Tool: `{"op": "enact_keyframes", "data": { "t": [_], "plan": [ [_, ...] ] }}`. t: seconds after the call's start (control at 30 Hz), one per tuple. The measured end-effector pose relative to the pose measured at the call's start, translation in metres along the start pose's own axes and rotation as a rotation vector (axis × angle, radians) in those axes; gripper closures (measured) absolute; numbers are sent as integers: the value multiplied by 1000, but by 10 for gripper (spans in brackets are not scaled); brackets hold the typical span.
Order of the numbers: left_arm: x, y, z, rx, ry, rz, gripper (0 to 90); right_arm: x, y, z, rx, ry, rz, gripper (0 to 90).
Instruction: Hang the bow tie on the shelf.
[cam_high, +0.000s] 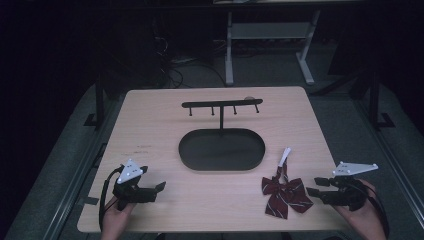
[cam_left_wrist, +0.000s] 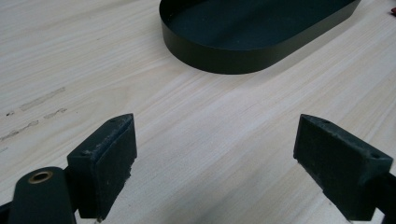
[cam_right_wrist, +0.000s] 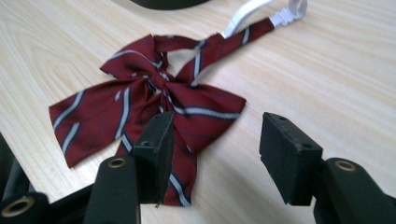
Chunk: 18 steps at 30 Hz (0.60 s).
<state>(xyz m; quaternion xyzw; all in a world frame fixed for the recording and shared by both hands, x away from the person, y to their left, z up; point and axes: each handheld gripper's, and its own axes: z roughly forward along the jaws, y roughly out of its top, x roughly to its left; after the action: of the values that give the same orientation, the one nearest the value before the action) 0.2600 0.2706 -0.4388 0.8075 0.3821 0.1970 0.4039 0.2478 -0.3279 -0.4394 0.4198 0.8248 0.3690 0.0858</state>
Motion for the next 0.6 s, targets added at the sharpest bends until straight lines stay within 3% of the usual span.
{"op": "enact_keyframes", "data": {
  "t": [0.13,0.6],
  "plan": [
    [1,-1,0,-5,4,-21,130,2,11,-2,-7,6,-19,461],
    [1,-1,0,2,5,-11,130,-2,51,13,22,5,-56,509]
  ]
}}
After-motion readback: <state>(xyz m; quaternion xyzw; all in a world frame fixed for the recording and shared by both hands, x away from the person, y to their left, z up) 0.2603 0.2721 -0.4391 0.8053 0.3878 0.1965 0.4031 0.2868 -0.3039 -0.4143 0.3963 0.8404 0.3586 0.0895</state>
